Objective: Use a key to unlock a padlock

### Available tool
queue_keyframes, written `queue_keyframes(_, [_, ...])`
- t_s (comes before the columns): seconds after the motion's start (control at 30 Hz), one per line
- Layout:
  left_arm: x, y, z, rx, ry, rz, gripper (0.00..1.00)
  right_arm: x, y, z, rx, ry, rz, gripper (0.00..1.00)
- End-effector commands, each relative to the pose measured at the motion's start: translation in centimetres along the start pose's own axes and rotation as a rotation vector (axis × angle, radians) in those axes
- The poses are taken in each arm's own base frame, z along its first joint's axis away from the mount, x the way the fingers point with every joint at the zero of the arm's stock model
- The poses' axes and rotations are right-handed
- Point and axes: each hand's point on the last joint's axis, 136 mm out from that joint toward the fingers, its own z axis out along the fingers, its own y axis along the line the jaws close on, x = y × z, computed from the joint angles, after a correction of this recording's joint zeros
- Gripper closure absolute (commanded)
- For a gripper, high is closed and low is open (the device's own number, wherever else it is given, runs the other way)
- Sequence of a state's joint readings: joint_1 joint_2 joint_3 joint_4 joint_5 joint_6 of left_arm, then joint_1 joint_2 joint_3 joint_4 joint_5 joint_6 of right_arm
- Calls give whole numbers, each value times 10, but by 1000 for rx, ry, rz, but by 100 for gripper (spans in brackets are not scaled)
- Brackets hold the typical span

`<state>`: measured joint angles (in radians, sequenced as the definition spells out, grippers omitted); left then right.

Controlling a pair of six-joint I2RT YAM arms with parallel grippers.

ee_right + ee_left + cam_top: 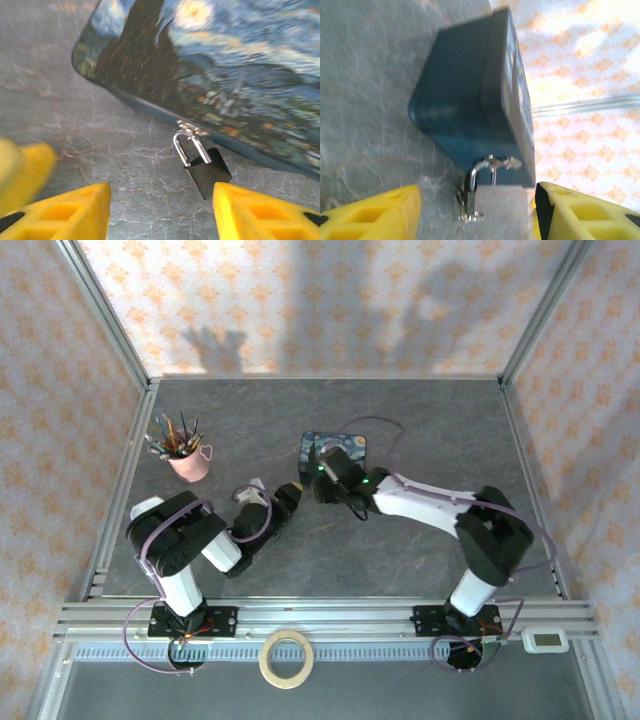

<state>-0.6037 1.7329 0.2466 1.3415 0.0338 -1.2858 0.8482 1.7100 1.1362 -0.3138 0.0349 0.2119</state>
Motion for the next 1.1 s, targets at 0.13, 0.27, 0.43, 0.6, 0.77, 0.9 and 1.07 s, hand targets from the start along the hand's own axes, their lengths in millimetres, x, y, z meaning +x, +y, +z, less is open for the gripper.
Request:
queue_keyframes(0.13, [-36, -13, 8, -26, -13, 83, 40, 24, -35, 19, 350, 128, -302, 43])
queue_keyframes(0.27, [-62, -26, 14, -23, -36, 131, 40, 22, -38, 24, 371, 123, -340, 43])
queue_keyframes(0.43, [-74, -46, 28, -5, -20, 188, 40, 25, -35, 36, 355, 108, -387, 45])
queue_keyframes(0.6, [-74, -53, 30, 23, -15, 182, 40, 29, -36, 44, 331, 99, -400, 54])
queue_keyframes(0.77, [-74, -52, 26, 27, -22, 178, 41, 34, -43, 52, 310, 114, -386, 61])
queue_keyframes(0.9, [-75, -52, 25, 29, -32, 177, 41, 39, -45, 59, 271, 137, -368, 65])
queue_keyframes(1.07, [-76, -53, 26, 38, -35, 174, 41, 44, -44, 63, 217, 157, -355, 65])
